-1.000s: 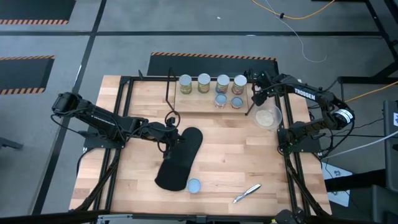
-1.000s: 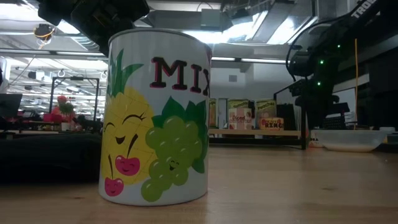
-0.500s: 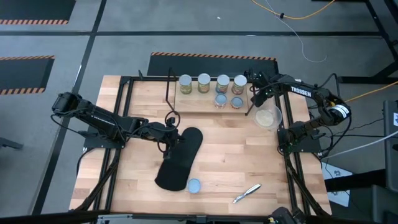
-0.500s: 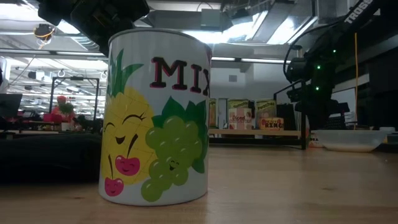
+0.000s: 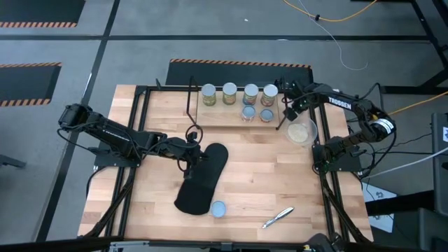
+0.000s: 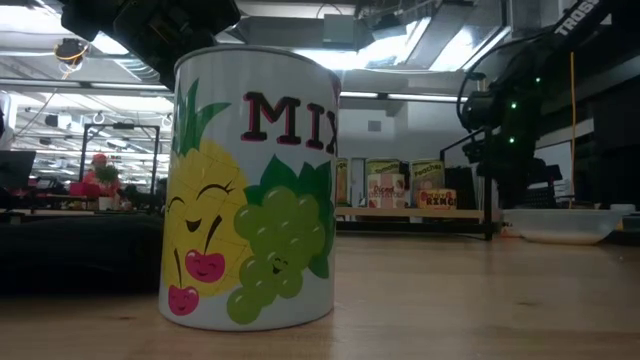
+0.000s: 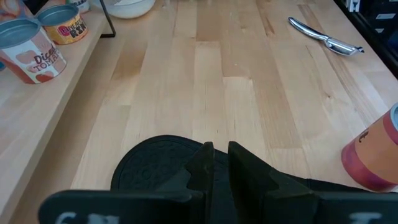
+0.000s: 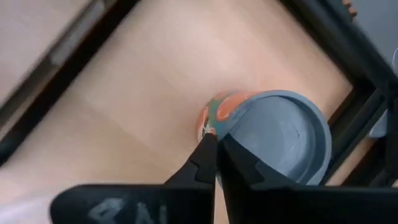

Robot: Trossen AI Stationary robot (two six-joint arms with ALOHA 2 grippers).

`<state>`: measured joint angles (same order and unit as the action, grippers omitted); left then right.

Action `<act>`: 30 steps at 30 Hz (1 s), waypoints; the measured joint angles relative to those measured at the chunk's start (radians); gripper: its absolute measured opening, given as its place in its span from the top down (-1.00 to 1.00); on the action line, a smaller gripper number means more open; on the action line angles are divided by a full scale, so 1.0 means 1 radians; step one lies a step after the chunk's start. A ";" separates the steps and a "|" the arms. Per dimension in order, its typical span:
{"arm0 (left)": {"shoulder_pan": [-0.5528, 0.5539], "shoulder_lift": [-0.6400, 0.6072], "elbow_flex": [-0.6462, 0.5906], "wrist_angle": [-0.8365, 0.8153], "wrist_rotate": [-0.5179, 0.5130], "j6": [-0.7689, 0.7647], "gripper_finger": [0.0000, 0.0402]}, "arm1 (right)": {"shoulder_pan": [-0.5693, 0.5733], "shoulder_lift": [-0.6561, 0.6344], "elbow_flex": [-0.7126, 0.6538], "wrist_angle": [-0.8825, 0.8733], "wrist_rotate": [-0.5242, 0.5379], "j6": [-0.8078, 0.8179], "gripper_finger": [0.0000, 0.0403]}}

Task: Pick and place cans onto a shelf
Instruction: Put the small canned oranges on the shelf

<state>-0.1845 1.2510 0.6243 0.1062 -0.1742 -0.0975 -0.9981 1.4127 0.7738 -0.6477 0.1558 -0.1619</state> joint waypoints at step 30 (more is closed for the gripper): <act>0.000 0.000 0.000 0.000 0.000 0.000 0.79 | 0.073 -0.094 0.657 -0.587 0.164 0.001 0.96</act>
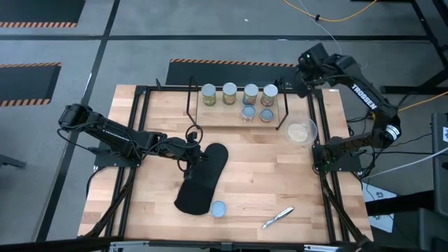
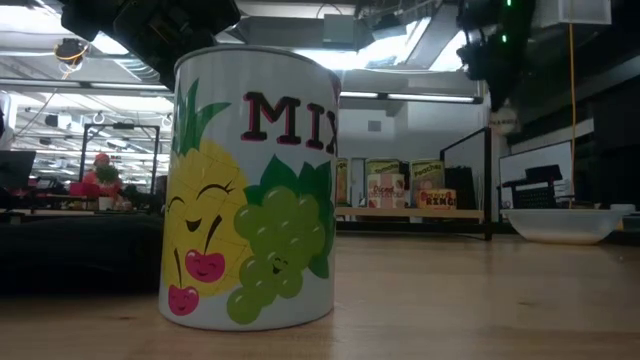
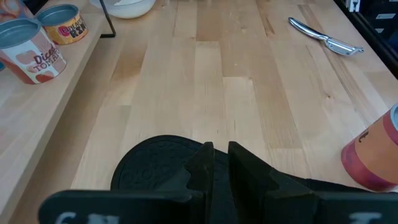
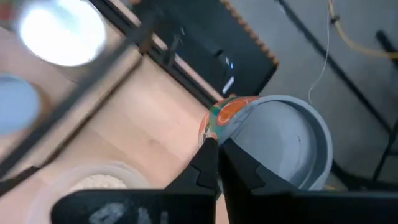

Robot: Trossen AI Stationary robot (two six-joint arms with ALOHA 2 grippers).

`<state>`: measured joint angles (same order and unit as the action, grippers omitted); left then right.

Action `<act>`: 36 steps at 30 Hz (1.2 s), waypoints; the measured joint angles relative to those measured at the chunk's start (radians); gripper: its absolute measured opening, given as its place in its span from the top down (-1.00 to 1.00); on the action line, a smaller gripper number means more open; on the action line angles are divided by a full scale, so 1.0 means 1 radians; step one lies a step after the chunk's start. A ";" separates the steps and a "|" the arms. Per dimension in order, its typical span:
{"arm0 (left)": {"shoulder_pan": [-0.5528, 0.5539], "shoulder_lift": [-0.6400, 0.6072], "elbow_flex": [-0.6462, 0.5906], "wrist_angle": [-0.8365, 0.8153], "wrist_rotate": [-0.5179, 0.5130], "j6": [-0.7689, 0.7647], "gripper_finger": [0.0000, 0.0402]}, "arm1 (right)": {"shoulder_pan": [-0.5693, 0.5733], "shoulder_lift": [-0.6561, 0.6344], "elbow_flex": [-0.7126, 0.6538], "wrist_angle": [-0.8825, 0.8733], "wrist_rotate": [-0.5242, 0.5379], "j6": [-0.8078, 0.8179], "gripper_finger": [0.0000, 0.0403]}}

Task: Pick and place cans onto a shelf
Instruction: Put the small canned oranges on the shelf

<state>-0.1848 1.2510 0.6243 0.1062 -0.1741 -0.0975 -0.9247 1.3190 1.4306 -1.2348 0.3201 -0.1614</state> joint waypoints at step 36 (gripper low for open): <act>0.000 0.000 0.000 0.000 0.000 0.002 0.79 | 0.695 0.393 0.139 0.366 -0.077 -0.007 0.96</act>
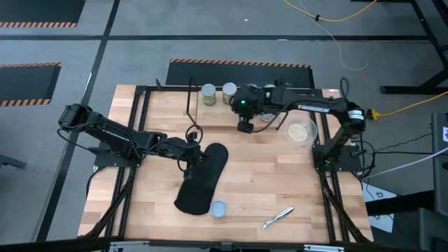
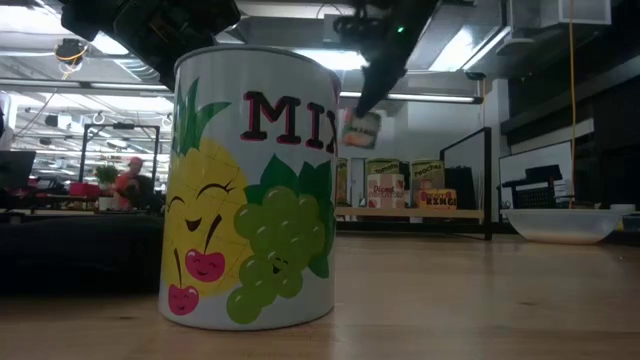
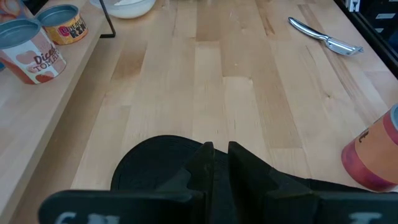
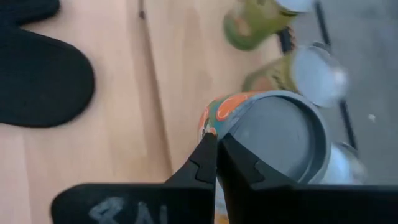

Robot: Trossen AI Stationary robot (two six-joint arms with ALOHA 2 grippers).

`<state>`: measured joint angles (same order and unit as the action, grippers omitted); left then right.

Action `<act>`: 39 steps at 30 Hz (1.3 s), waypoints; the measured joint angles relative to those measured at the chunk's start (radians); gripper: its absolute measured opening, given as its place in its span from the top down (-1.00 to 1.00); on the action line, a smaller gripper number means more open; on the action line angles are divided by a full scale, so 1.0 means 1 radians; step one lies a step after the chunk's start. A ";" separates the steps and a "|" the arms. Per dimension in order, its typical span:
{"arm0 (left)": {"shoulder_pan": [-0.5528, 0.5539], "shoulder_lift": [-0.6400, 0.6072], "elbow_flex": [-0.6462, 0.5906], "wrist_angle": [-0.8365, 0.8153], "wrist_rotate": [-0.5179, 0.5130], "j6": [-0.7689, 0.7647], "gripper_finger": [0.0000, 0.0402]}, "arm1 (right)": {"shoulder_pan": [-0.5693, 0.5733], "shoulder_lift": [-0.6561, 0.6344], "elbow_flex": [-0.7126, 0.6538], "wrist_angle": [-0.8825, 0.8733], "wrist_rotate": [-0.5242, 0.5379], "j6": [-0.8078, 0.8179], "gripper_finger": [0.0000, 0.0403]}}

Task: Pick and place cans onto a shelf
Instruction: Put the small canned oranges on the shelf

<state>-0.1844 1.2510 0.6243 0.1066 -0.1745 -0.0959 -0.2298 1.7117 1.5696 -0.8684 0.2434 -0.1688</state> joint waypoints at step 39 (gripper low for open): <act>0.000 0.000 0.000 0.000 0.000 0.000 0.79 | -0.078 0.232 -0.001 0.144 -0.161 0.015 0.94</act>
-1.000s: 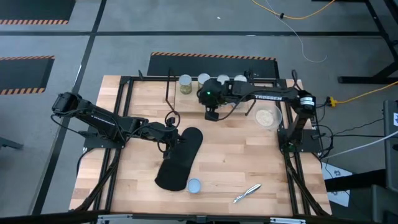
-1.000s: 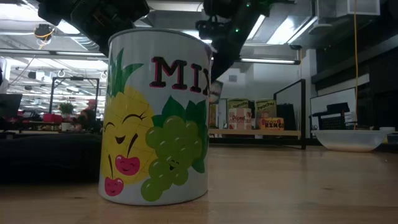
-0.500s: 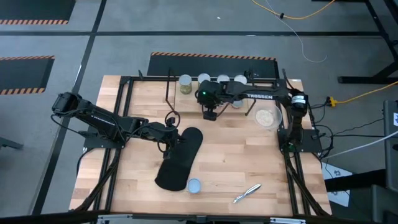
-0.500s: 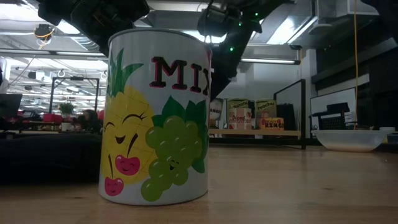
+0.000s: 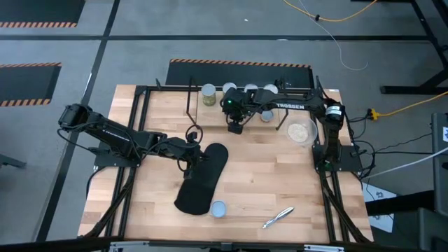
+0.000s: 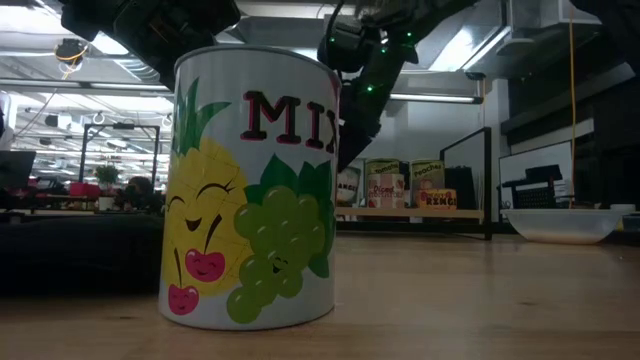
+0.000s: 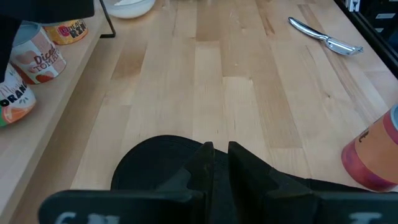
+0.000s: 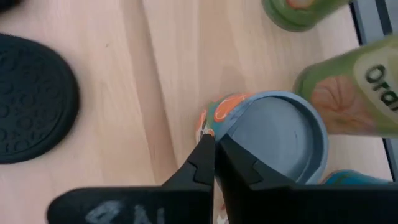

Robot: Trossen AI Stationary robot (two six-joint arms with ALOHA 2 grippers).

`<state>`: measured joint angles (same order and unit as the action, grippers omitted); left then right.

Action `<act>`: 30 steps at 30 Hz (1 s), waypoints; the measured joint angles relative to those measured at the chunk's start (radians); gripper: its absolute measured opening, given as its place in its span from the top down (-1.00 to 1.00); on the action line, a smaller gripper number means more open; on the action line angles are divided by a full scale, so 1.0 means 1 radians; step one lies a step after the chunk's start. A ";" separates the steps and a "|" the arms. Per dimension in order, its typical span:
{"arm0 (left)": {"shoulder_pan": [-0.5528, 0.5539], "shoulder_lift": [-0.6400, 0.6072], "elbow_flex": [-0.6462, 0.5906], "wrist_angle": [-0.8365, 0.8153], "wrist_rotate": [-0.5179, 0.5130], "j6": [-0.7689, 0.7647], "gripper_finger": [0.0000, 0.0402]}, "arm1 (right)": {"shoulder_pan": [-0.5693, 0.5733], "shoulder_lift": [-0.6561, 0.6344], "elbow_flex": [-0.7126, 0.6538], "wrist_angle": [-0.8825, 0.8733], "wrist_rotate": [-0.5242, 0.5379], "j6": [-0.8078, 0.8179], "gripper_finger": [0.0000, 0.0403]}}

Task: Pick and place cans onto a shelf
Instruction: Put the small canned oranges on the shelf

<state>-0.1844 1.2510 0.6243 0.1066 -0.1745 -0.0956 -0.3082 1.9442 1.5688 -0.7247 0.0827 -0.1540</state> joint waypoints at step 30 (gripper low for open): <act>0.000 0.000 0.000 0.000 0.000 0.000 0.79 | -0.024 0.000 0.000 0.027 -0.033 0.068 0.74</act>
<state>-0.1844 1.2514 0.6243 0.1065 -0.1743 -0.0956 -0.3321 1.9439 1.5688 -0.6977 0.0502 -0.0864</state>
